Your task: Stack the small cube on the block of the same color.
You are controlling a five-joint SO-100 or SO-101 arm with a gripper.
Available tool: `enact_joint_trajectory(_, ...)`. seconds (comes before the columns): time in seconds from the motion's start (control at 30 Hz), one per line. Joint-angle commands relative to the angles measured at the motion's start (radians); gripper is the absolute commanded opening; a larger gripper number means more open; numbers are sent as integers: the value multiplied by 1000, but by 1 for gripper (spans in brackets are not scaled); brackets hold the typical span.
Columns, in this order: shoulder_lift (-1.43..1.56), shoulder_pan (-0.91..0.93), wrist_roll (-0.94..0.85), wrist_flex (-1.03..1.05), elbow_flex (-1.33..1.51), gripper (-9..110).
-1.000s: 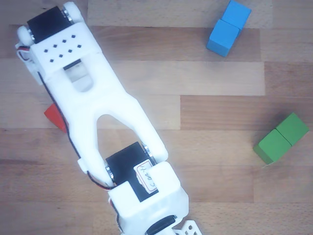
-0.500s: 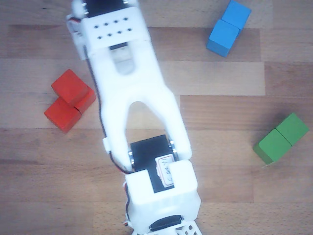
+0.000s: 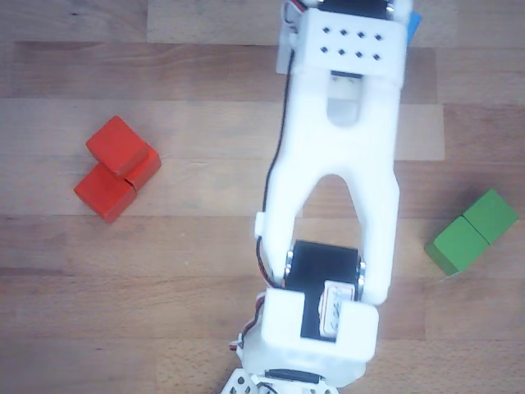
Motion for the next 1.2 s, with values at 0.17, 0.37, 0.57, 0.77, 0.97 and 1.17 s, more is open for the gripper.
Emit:
enact_joint_trajectory(0.17,390,52,9,-60,311,14)
enact_joint_trajectory(0.37,574,49,9,-278,574,-1)
enact_joint_trajectory(0.57,742,-9,9,-400,824,0)
enact_joint_trajectory(0.77,930,-51,12,-488,999,0)
enact_joint_trajectory(0.97,1129,-75,160,-543,1169,0)
enact_joint_trajectory(1.17,1338,-109,230,-541,1315,0)
